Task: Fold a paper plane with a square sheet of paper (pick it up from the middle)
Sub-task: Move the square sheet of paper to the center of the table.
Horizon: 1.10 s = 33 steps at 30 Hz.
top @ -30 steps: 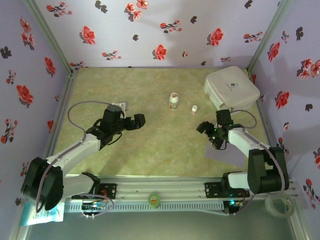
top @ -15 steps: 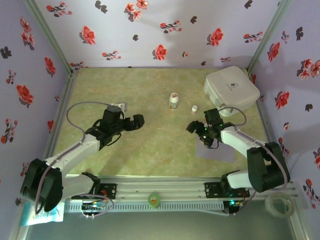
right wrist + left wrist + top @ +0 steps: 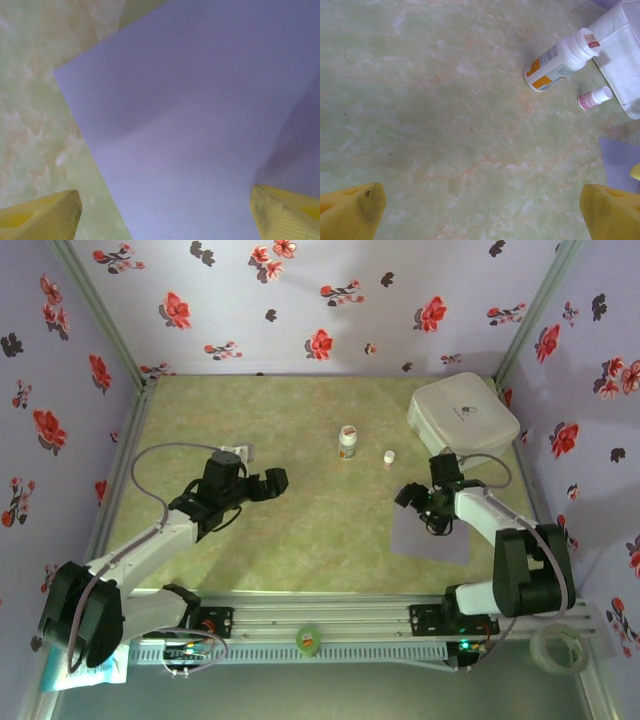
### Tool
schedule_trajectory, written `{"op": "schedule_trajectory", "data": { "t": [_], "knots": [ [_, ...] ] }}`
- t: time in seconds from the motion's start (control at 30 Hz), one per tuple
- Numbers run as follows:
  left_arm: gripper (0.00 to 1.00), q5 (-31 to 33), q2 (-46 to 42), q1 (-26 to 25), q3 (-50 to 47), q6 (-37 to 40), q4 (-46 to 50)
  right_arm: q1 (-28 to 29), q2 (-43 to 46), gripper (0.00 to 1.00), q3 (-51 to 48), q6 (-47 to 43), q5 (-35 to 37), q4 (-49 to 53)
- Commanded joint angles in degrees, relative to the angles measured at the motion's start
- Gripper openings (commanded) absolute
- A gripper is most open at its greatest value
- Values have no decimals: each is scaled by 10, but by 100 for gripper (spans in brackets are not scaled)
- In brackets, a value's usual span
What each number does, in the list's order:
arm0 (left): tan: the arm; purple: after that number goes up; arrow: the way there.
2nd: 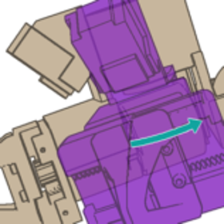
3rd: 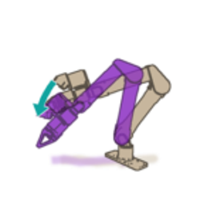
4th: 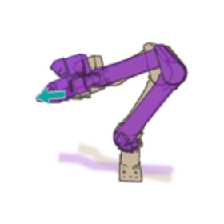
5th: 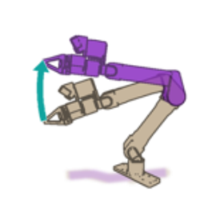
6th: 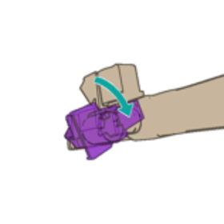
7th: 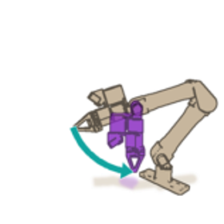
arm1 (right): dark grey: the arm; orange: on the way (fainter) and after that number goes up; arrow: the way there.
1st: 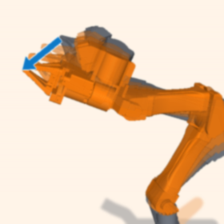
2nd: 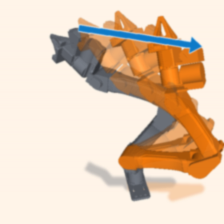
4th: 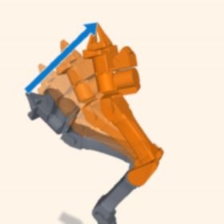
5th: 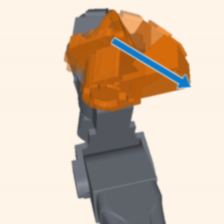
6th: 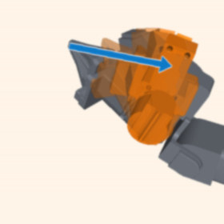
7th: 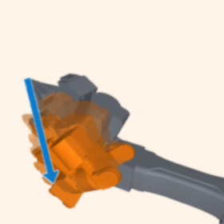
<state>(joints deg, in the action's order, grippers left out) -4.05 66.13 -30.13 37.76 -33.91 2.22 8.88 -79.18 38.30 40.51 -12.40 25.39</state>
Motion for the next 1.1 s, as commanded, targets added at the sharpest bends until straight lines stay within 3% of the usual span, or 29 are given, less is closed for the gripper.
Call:
{"op": "schedule_trajectory", "data": {
  "t": [0.0,0.6,0.83,1.07],
  "knots": [
    [100,6,-3,-4,1,13,2,40,-7,87,-16,8,-28,-9],
    [100,15,-19,-4,-11,9,10,296,-121,86,-18,321,-2,-279],
    [99,125,-58,-4,-10,4,93,352,-197,86,30,363,-12,-343],
    [100,192,-100,-3,-15,3,161,390,-237,86,75,402,5,-380]
  ]
}}
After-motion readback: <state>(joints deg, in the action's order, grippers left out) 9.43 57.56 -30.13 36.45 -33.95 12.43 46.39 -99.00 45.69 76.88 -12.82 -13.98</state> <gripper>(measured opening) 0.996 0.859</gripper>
